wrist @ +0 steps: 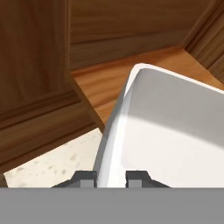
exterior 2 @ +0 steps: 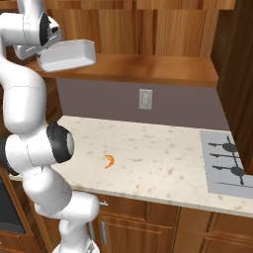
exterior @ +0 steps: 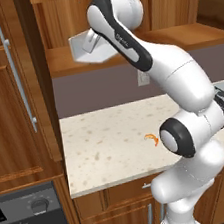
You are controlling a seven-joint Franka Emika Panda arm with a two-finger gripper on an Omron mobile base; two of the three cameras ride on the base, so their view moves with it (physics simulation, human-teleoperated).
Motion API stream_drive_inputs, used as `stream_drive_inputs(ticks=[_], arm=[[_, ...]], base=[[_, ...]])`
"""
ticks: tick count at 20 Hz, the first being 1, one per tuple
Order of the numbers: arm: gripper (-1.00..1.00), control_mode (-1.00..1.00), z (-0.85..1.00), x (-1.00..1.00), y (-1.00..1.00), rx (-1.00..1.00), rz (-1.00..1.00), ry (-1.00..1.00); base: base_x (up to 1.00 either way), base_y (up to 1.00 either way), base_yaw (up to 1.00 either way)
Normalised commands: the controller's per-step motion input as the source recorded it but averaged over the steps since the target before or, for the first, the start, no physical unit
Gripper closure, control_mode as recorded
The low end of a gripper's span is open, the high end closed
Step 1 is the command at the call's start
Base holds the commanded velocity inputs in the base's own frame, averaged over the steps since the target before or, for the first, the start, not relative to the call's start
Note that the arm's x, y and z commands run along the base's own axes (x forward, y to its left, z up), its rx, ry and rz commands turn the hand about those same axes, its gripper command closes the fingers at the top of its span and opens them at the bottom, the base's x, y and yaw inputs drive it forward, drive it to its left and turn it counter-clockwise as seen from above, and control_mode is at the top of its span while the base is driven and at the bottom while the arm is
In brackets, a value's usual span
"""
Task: Retrieve the tupperware from the cabinet, then place the raw meat into the tupperware to avoid contamination.
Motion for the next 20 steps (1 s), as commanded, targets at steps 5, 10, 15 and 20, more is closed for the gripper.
stream_drive_inputs(ticks=[5,10,15,20], arm=[[1.00,-1.00,0.00,-0.59,-0.27,0.00,0.00,0.00],[1.00,-1.00,0.04,-0.69,-0.28,0.00,0.00,0.00],[1.00,-1.00,0.04,-0.73,-0.23,0.00,0.00,0.00],[1.00,-1.00,0.00,-0.65,-0.16,0.00,0.00,0.00]], base=[[0.00,0.00,0.00],[0.00,0.00,0.00],[0.00,0.00,0.00],[0.00,0.00,0.00]])
